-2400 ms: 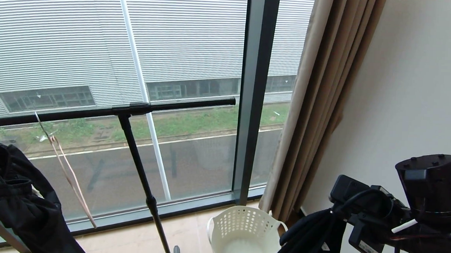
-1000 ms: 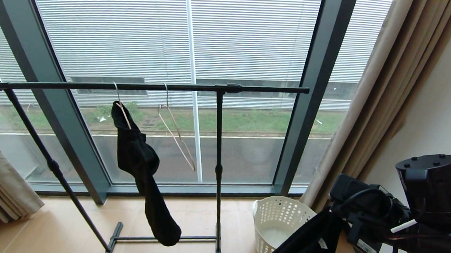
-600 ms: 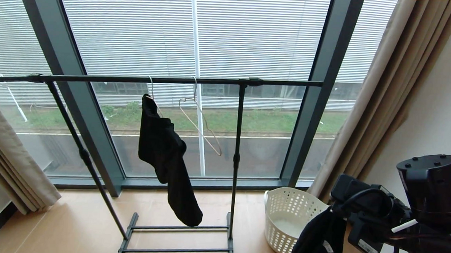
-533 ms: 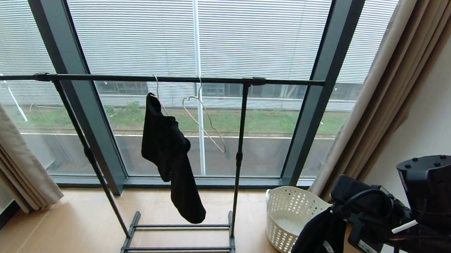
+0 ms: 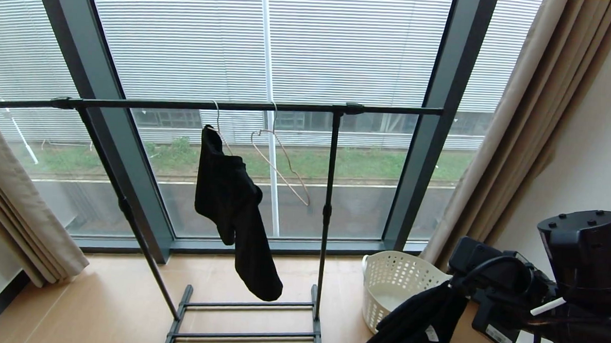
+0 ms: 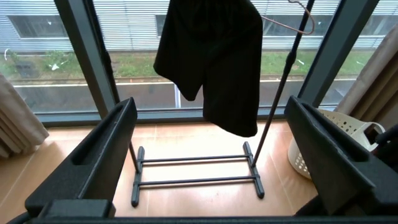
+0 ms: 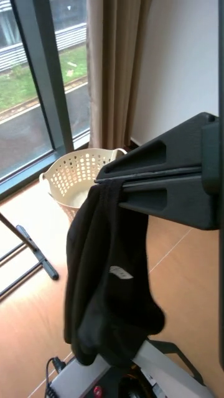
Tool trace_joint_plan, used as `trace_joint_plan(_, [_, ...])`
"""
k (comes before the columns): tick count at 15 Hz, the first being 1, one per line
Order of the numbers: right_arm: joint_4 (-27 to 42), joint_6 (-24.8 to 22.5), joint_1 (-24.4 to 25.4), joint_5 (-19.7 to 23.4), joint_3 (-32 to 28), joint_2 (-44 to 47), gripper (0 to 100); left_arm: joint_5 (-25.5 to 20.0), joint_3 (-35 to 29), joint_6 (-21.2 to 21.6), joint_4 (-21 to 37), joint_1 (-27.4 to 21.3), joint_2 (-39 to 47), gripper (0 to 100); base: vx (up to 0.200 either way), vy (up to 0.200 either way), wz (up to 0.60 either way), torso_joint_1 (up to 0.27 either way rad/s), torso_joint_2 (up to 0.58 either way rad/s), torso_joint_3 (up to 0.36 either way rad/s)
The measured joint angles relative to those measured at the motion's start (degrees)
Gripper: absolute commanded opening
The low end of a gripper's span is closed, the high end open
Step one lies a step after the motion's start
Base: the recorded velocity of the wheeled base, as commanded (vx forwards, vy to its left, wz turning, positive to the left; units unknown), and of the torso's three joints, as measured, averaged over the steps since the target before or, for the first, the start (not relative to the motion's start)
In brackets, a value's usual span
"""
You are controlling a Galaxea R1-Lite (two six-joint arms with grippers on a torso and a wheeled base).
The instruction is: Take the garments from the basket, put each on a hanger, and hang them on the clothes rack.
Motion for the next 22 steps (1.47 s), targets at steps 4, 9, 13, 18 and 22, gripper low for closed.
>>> trace_joint_plan(4, [-0.1,1.0,0.0,0.6,-1.4,0.2,0,-0.1,0.2,1.7,-0.2,0.0,0.0,100,0.000,0.000,0.00,0.000,0.00,0.000])
trace_joint_plan(9, [0.6,19.2,2.1,0.8,-9.7,3.0,0,-0.4,0.1,6.2,-0.2,1.4,2.5,100,0.000,0.000,0.00,0.000,0.00,0.000])
trace_joint_plan(13, [8.9,31.6,5.2,-4.4,-26.4,11.1,0,-4.8,-6.2,-0.2,-0.2,2.5,21.6,100,0.000,0.000,0.00,0.000,0.00,0.000])
trace_joint_plan(18, [12.9,39.9,7.7,-8.0,-45.2,24.0,0,-8.0,-24.2,-14.7,-1.1,-5.4,57.4,100,0.000,0.000,0.00,0.000,0.00,0.000])
trace_joint_plan(22, [12.1,40.6,10.0,-8.2,-48.7,28.6,0,-5.9,-38.1,-23.1,-5.1,-19.6,79.7,100,0.000,0.000,0.00,0.000,0.00,0.000])
